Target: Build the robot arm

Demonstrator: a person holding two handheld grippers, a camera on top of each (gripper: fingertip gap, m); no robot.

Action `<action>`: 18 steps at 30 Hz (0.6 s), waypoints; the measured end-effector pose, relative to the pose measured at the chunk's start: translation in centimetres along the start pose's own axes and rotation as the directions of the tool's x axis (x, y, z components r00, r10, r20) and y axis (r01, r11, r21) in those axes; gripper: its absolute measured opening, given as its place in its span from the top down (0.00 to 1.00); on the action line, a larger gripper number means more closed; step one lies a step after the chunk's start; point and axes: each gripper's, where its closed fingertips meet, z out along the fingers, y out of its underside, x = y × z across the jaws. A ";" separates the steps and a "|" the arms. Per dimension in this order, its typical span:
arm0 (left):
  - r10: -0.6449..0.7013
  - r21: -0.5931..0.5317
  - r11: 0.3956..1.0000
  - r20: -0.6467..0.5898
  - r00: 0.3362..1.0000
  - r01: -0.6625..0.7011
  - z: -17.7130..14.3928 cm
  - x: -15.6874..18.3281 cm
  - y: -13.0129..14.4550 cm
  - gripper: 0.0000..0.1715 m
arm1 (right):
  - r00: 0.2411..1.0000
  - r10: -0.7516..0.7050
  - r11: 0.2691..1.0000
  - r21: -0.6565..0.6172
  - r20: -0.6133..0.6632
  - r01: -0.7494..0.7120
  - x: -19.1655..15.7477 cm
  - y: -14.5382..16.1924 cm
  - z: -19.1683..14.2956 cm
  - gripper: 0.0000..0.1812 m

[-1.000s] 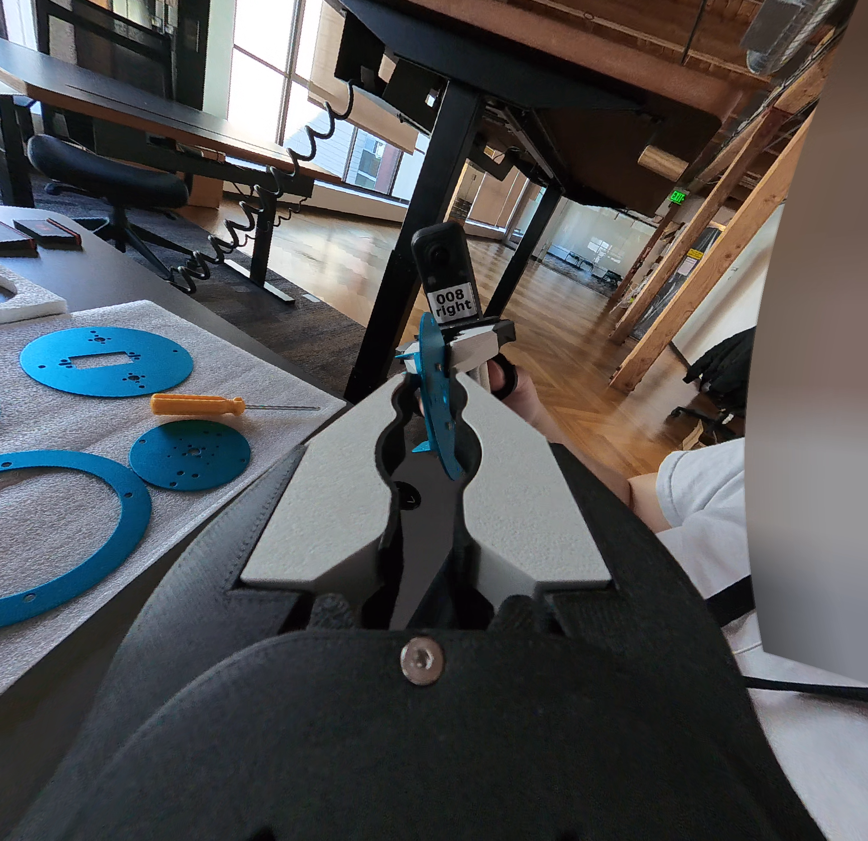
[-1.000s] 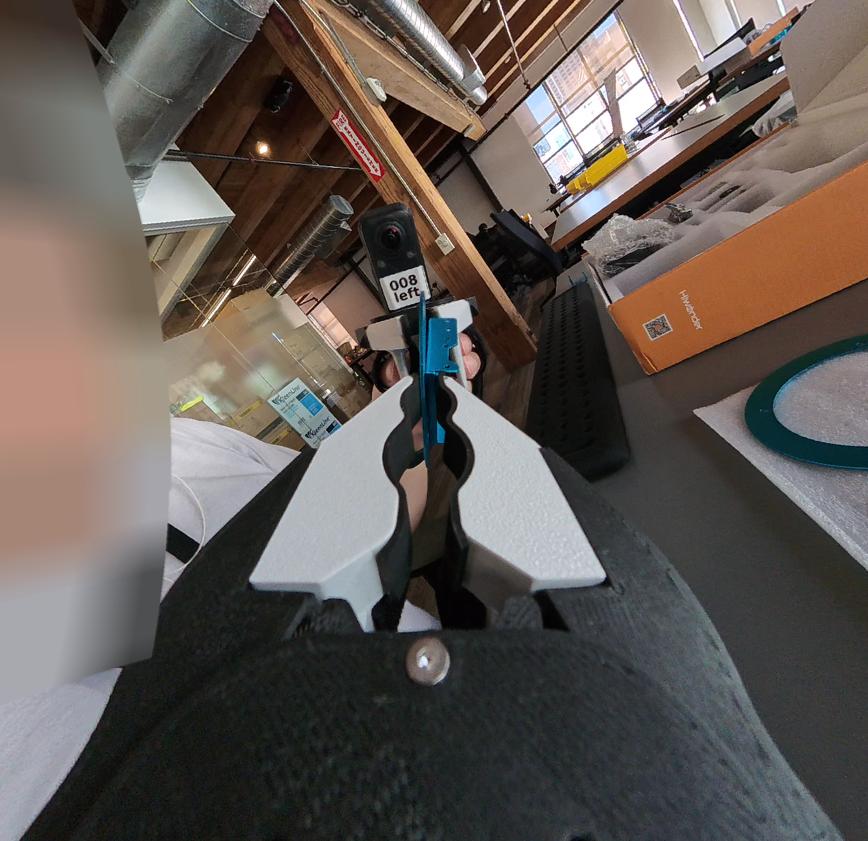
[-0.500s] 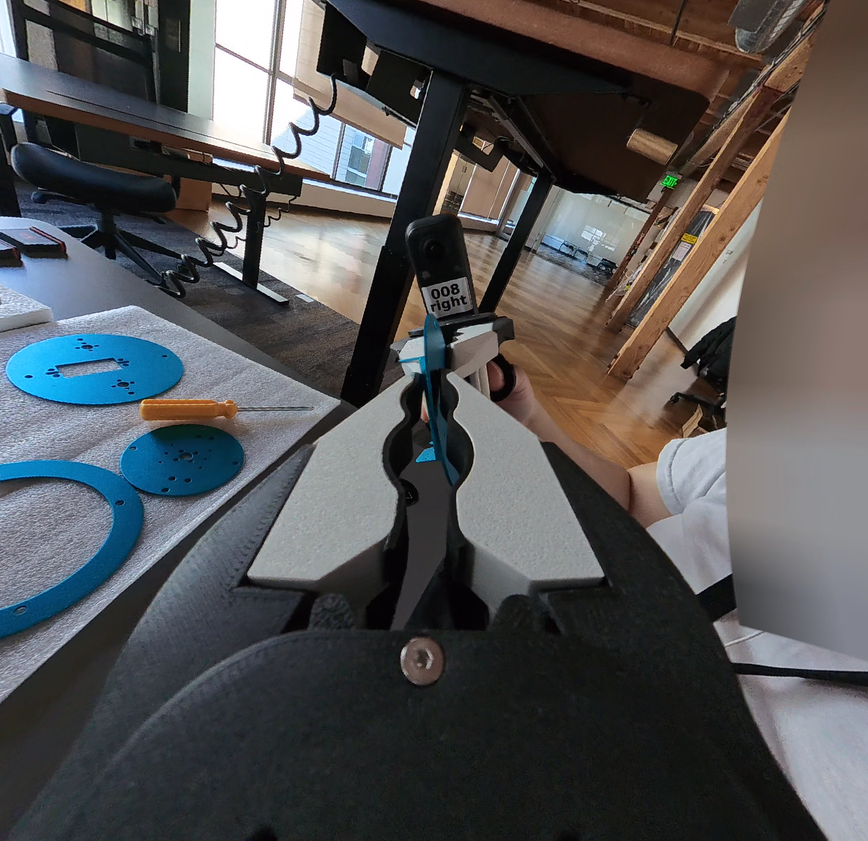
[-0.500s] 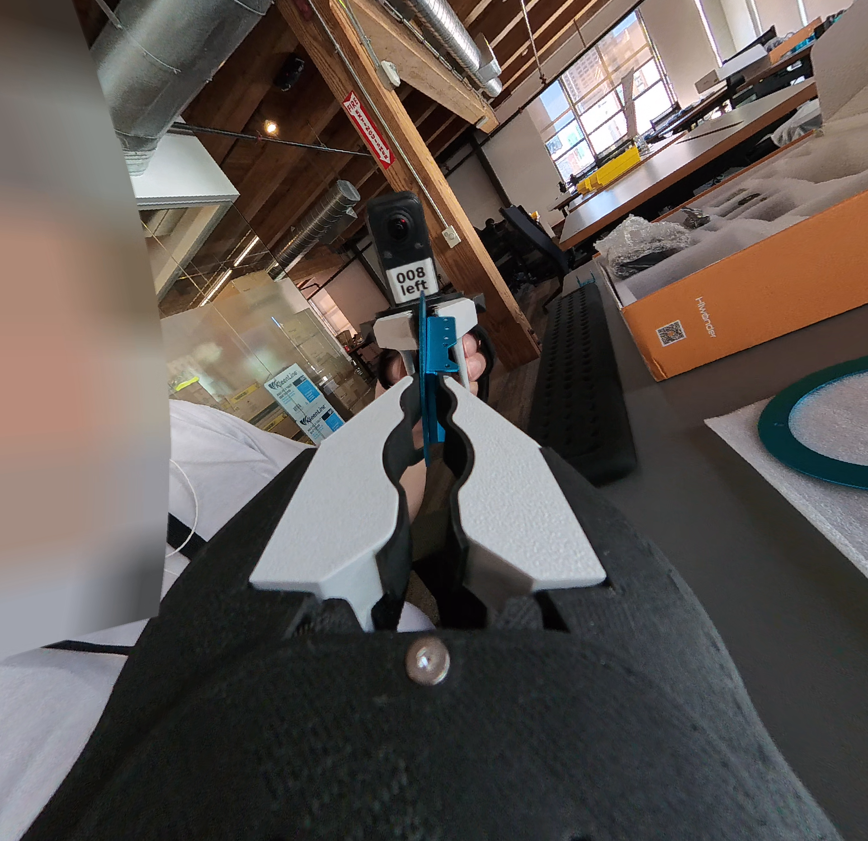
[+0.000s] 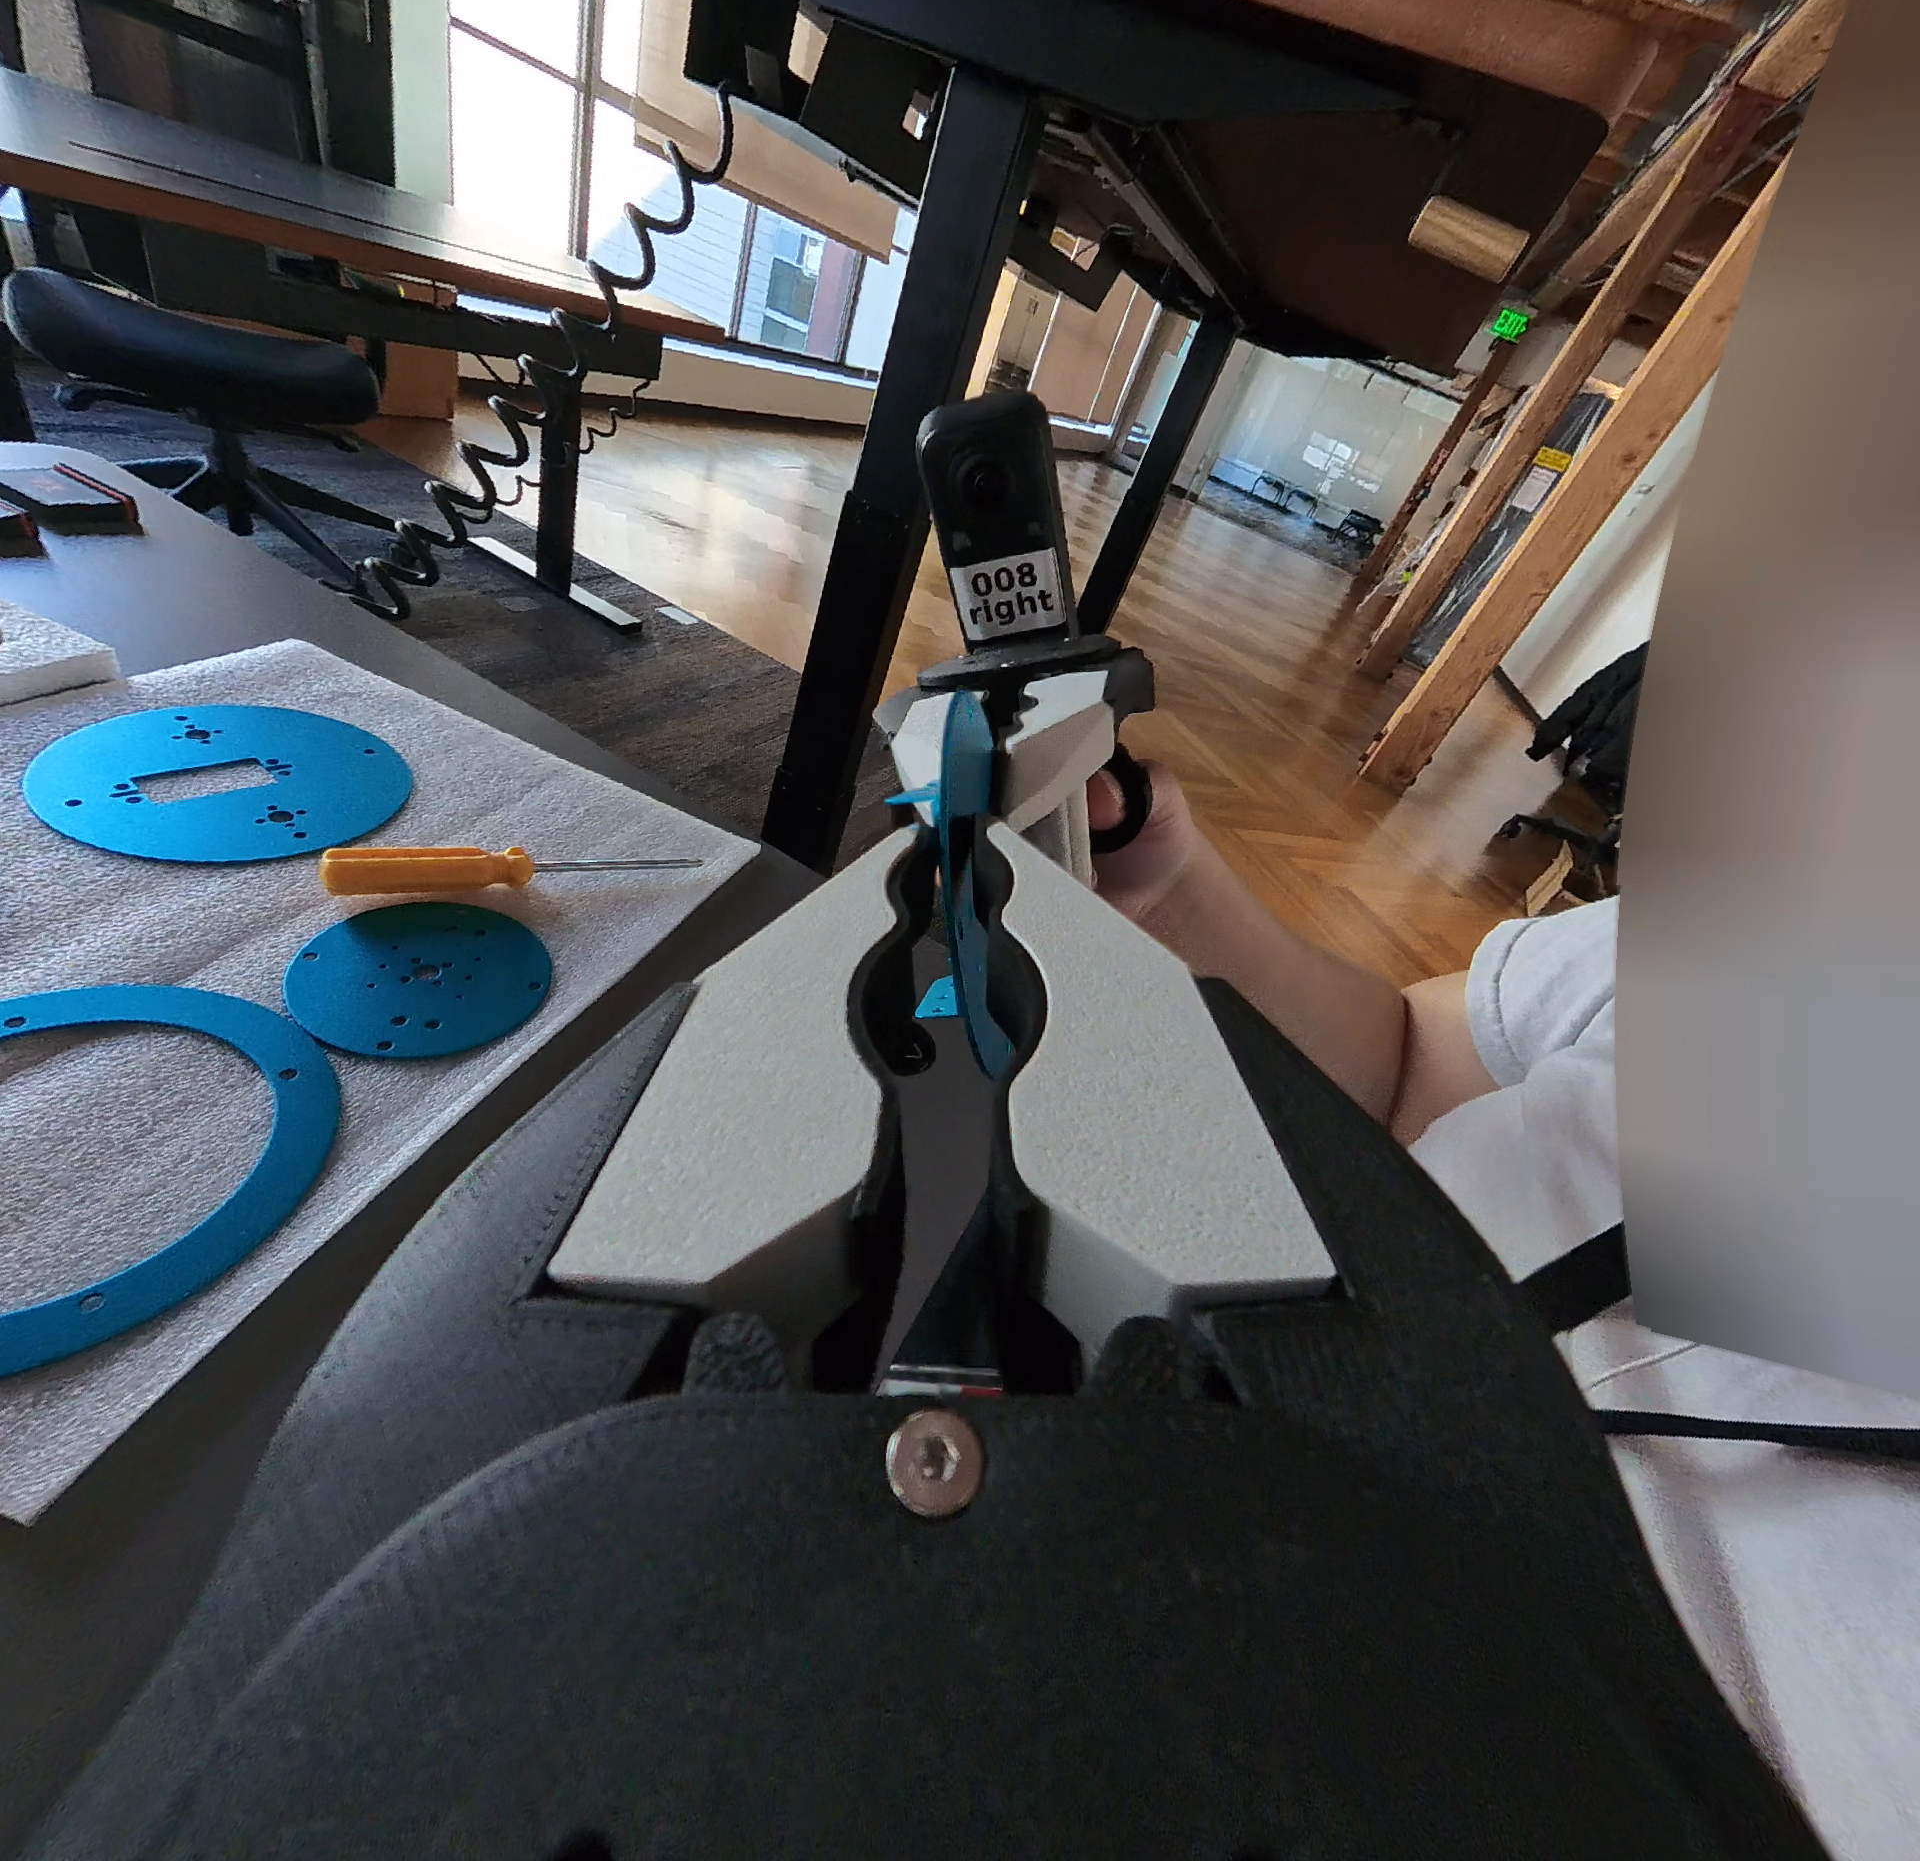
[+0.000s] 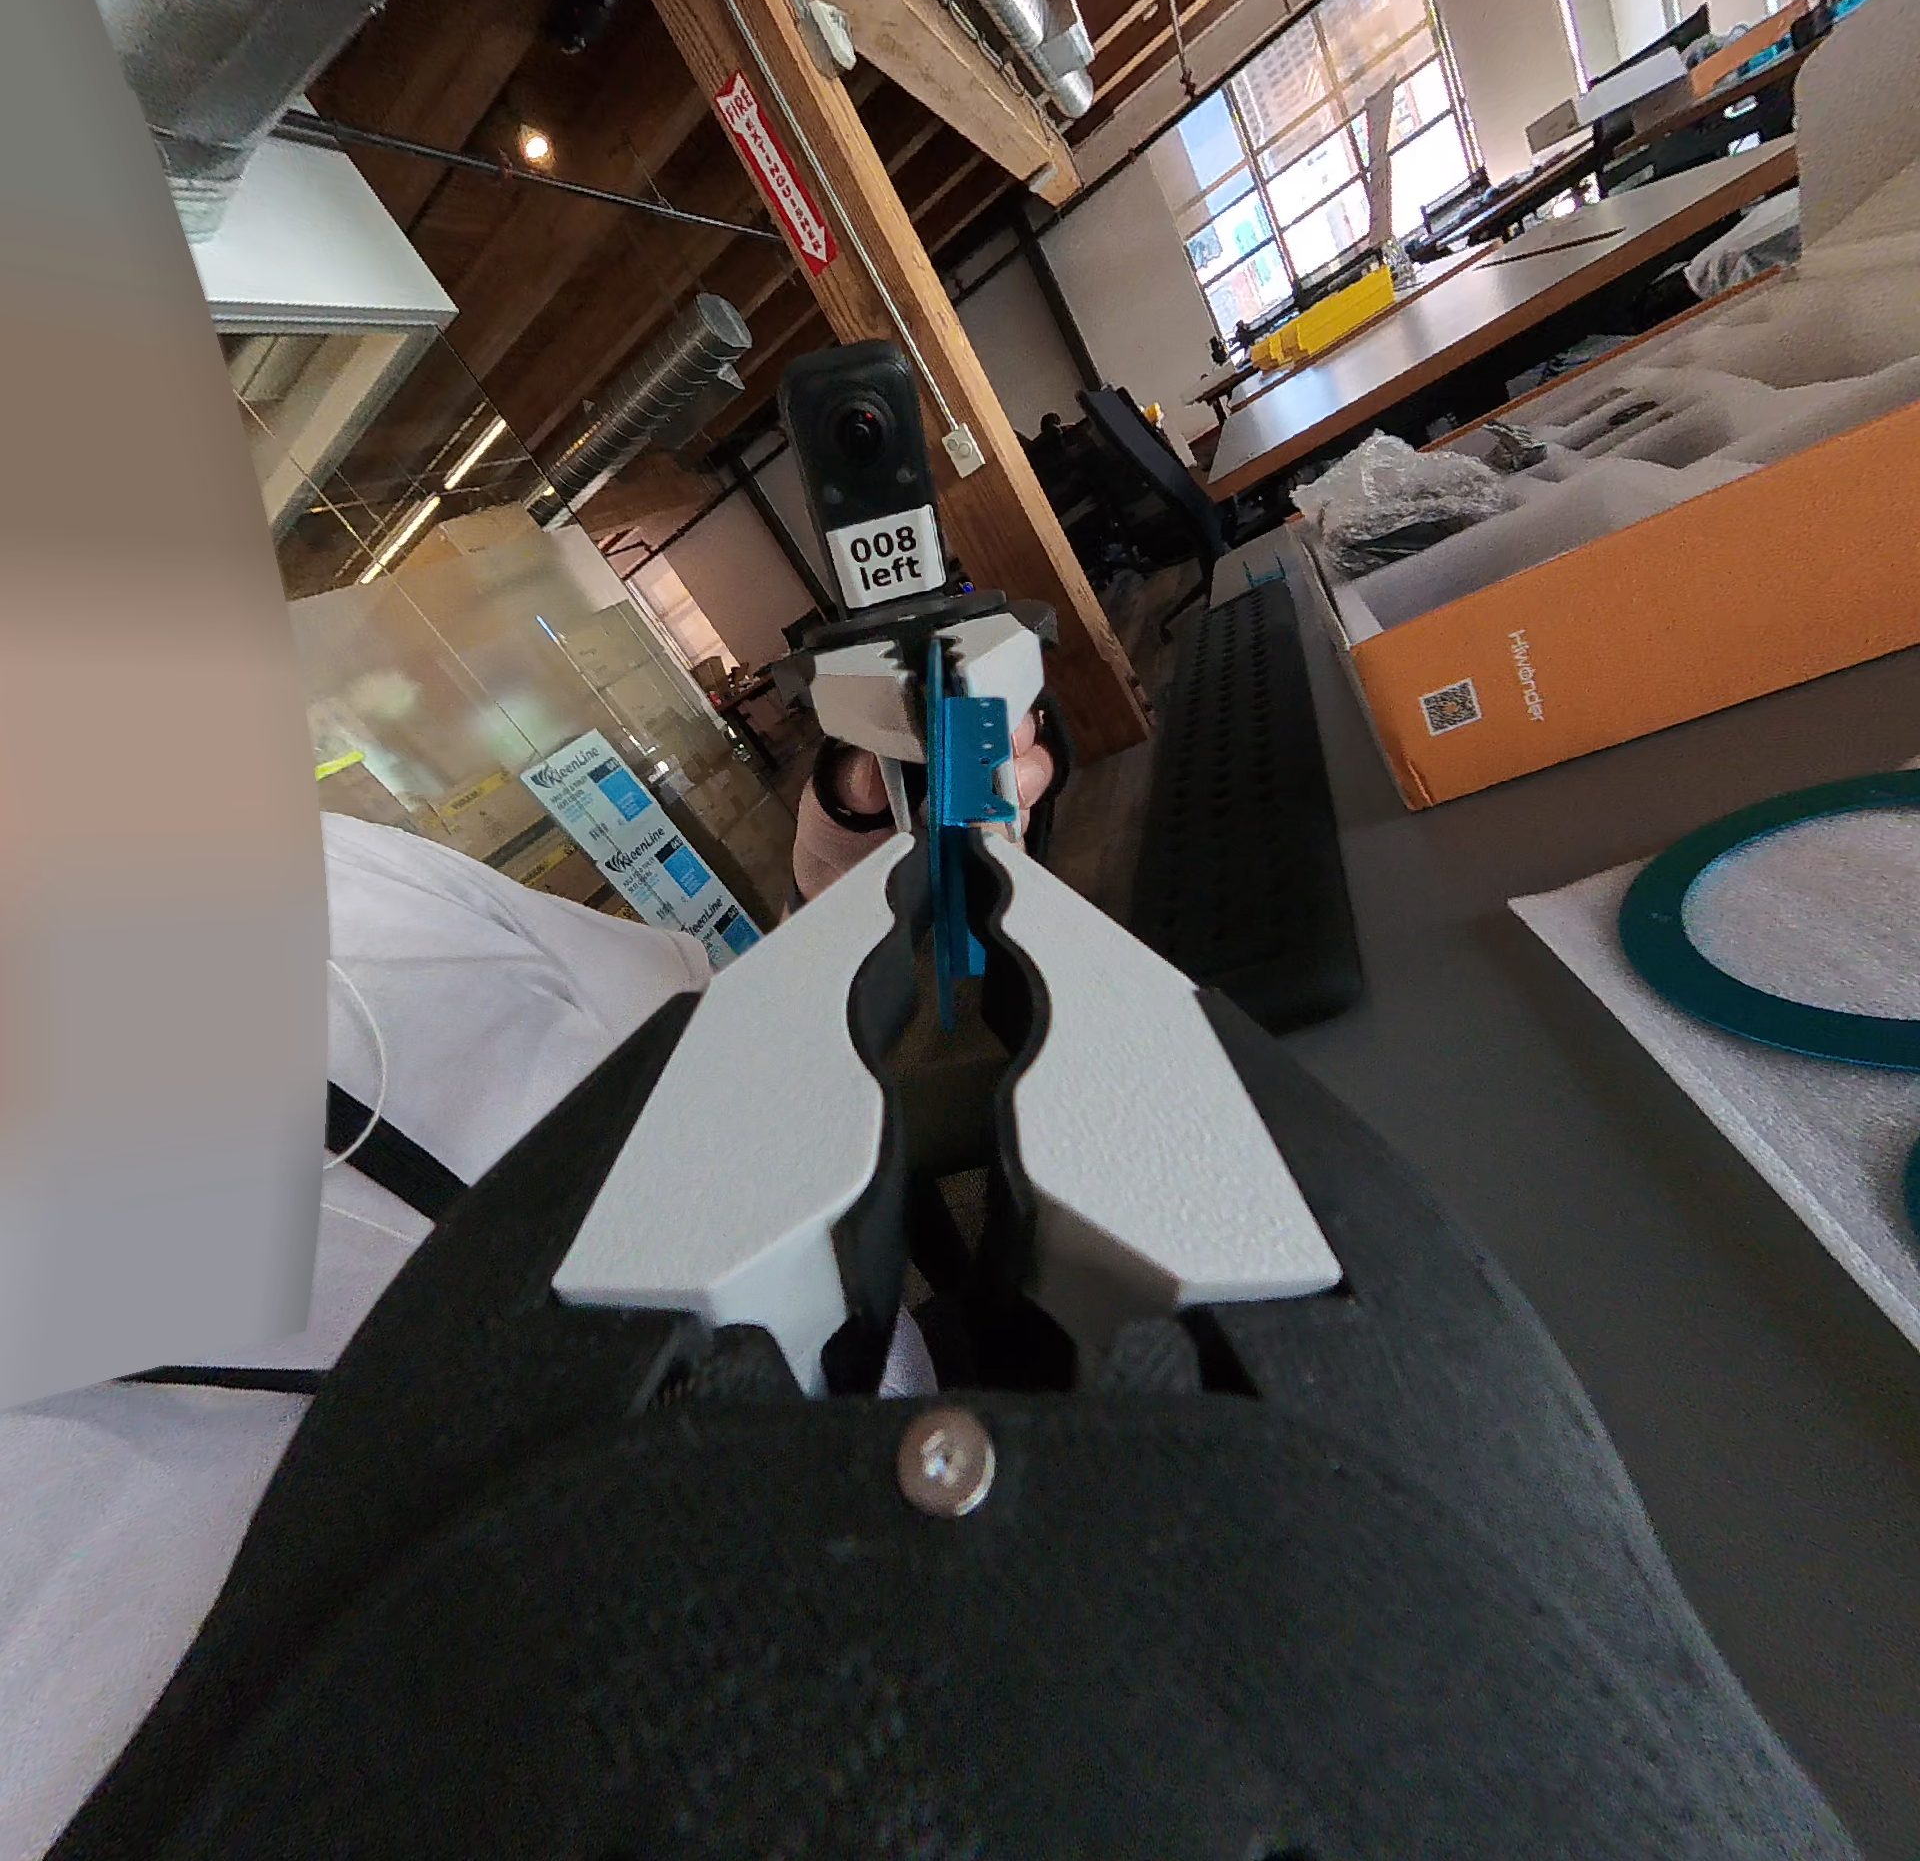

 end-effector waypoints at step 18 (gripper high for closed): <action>0.081 -0.062 0.995 0.044 0.996 -0.078 0.3 -0.2 0.8 0.97 | 0.994 -0.089 0.993 -0.078 -0.067 0.084 0.2 0.3 -0.4 0.98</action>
